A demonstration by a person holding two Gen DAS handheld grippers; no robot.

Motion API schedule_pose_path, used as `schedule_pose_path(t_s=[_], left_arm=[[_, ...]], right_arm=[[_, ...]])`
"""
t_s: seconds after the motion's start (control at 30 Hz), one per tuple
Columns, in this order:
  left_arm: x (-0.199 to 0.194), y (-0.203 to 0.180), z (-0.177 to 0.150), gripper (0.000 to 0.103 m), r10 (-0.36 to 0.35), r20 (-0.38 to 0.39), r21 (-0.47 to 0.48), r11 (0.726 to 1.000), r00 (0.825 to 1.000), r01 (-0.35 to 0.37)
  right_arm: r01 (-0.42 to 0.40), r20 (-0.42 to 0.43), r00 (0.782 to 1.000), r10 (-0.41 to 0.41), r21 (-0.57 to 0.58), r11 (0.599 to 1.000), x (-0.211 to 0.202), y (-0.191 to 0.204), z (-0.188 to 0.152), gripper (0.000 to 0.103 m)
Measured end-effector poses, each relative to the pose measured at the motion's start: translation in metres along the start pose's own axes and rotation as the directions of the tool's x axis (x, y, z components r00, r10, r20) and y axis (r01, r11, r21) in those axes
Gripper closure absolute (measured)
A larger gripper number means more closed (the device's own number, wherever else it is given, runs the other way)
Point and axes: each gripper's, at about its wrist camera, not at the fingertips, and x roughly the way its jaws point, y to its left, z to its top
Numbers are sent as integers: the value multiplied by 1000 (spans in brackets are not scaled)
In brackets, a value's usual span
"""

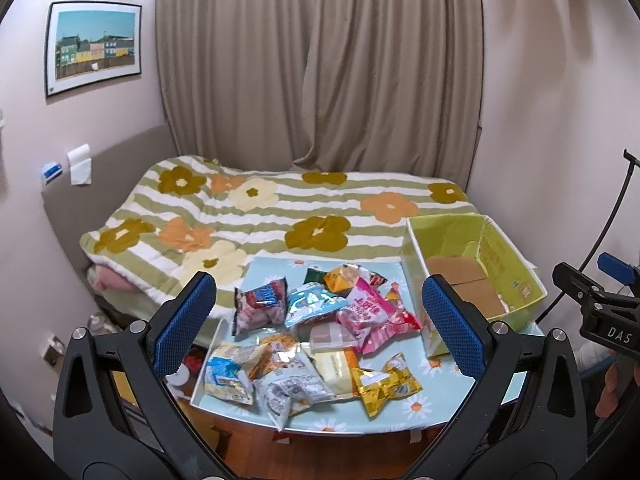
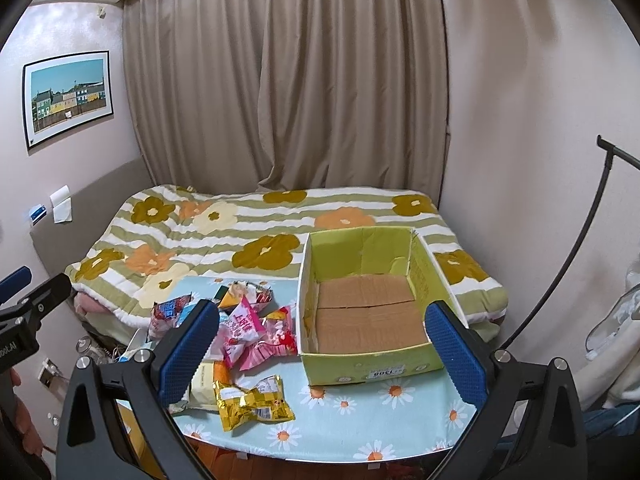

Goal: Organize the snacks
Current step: 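Grasp the white printed snack bag with the left tool while the right tool grasps the gold bag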

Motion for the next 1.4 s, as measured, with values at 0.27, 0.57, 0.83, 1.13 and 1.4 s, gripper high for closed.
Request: schedule_pose_path(t_s=[0.27, 0.57, 0.83, 1.13, 1.4], left_arm=[[41, 32, -37, 1, 24, -185, 56, 998, 982, -14], [117, 60, -98, 1, -49, -384, 141, 984, 922, 111], [185, 54, -129, 1, -138, -521, 273, 908, 842, 318], [227, 52, -155, 1, -211, -625, 280, 838, 752, 468], [250, 43, -172, 6, -222, -677, 299, 788, 702, 538]], right_arm=[[-104, -155, 983, 102, -10, 994, 47, 15, -30, 1], [-91, -339, 934, 111, 73, 993, 114, 35, -75, 1], [-18, -476, 873, 108, 190, 982, 165, 51, -119, 1], [97, -543, 821, 175, 435, 895, 192, 52, -152, 1], [173, -577, 789, 208, 535, 827, 212, 51, -160, 1]])
